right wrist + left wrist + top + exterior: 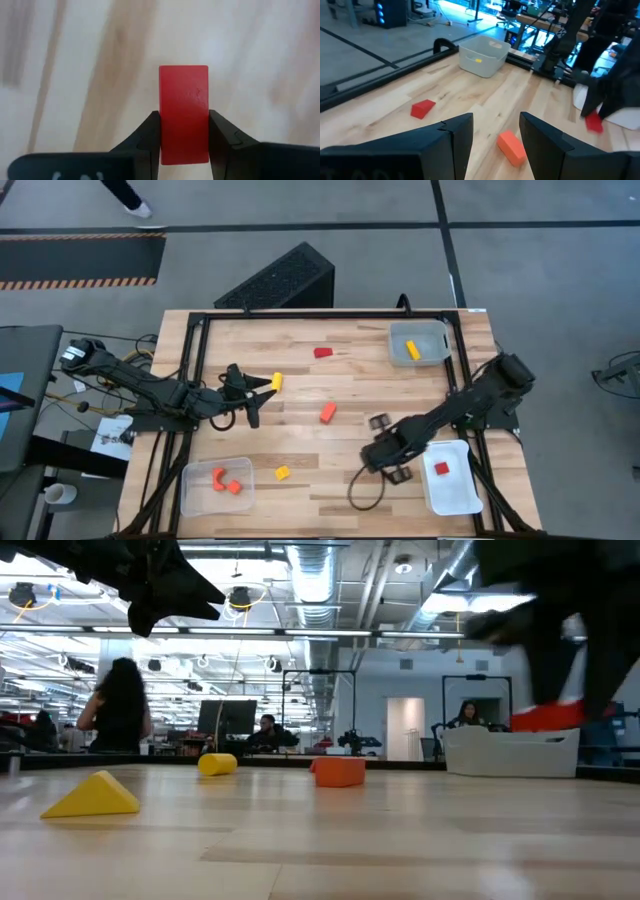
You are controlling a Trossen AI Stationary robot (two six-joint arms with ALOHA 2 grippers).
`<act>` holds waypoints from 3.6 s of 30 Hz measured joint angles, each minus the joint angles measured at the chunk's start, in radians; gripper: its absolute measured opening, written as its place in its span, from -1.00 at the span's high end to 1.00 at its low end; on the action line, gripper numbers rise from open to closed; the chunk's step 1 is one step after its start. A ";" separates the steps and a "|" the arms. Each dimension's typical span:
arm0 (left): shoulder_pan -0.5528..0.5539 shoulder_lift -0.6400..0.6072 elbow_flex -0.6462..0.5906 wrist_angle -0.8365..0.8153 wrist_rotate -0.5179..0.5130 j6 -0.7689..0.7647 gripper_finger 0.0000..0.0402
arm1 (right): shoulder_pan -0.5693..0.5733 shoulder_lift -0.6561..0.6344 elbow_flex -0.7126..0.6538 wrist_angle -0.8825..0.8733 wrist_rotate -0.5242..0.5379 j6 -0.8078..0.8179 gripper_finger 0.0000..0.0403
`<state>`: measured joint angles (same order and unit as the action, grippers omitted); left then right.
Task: Sort & place blocks by color
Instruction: Put the bottom red block into the white bin, then put the top yellow block into the gray bin
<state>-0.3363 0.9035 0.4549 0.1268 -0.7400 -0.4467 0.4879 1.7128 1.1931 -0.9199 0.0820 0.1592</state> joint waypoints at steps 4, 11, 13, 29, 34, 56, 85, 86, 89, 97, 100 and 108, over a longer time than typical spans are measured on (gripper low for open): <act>0.001 0.000 0.000 0.000 -0.008 0.016 0.26 | 0.040 -0.114 -0.001 -0.147 0.003 0.151 0.43; 0.001 0.000 0.000 0.000 -0.003 0.009 0.26 | 0.145 -0.281 0.000 -0.255 -0.057 0.445 0.43; 0.001 0.000 0.000 0.000 -0.001 -0.001 0.26 | 0.176 -0.320 0.000 -0.266 -0.074 0.562 0.43; 0.001 0.000 0.000 0.000 0.002 -0.010 0.26 | 0.361 -0.335 -0.125 -0.304 -0.253 1.114 0.43; 0.001 0.000 0.000 -0.001 0.010 -0.019 0.26 | 0.385 -0.330 -0.240 -0.092 -0.341 1.156 0.37; 0.001 0.000 0.000 -0.002 0.019 -0.044 0.26 | 0.448 -0.334 -0.501 0.318 -0.371 1.260 0.19; 0.001 0.000 0.000 -0.002 -0.004 -0.079 0.26 | 0.419 -0.509 -0.298 0.034 -0.112 1.139 -0.02; 0.001 0.000 0.000 -0.002 -0.005 -0.081 0.26 | 0.410 -0.519 -0.295 0.052 -0.054 1.098 -0.02; 0.001 0.000 0.000 -0.001 -0.005 -0.088 0.26 | 0.372 -0.536 -0.296 0.107 0.106 0.942 -0.01; 0.001 0.000 0.000 0.000 -0.007 -0.112 0.26 | 0.190 -0.521 -0.300 0.431 0.313 0.405 0.01; 0.001 0.000 0.000 0.000 -0.019 -0.112 0.26 | 0.099 -0.501 -0.317 0.678 0.295 0.169 0.05; 0.003 0.056 -0.001 0.003 -0.040 -0.112 0.26 | -0.126 -0.439 -0.375 0.895 0.128 -0.060 0.19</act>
<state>-0.3329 0.9597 0.4541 0.1295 -0.7805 -0.5587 0.3619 1.2735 0.8176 -0.0253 0.2104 0.0991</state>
